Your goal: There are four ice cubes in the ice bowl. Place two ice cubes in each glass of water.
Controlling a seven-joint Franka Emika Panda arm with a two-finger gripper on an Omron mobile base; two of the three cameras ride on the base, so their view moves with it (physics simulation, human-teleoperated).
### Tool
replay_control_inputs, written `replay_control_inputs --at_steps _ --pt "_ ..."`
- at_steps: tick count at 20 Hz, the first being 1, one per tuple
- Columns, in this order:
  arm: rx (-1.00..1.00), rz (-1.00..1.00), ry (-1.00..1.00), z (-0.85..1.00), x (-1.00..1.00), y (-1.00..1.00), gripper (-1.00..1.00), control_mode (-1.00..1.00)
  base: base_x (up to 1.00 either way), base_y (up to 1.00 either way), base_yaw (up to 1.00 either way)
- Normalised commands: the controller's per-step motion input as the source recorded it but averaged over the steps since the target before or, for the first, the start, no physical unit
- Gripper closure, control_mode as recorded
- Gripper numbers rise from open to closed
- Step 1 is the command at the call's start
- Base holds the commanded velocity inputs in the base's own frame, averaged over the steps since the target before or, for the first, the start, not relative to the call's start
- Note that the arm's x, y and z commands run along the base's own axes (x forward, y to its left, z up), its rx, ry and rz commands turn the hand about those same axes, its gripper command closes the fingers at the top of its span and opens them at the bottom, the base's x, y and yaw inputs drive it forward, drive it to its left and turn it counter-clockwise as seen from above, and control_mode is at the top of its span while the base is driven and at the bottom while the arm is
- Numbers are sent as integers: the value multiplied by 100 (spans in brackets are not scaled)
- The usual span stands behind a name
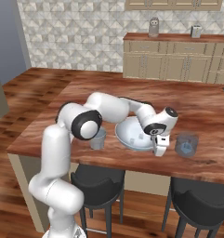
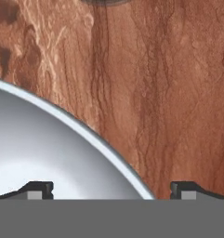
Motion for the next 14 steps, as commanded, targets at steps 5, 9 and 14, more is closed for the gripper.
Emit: replay_control_inputs --at_steps 5,9,14 --pt "0 0 -5 0 4 8 100 -100 0 0 0" --pt "0 0 -4 0 0 10 100 -100 0 0 0" --pt "0 4 -7 3 0 23 100 -100 0 0 0"
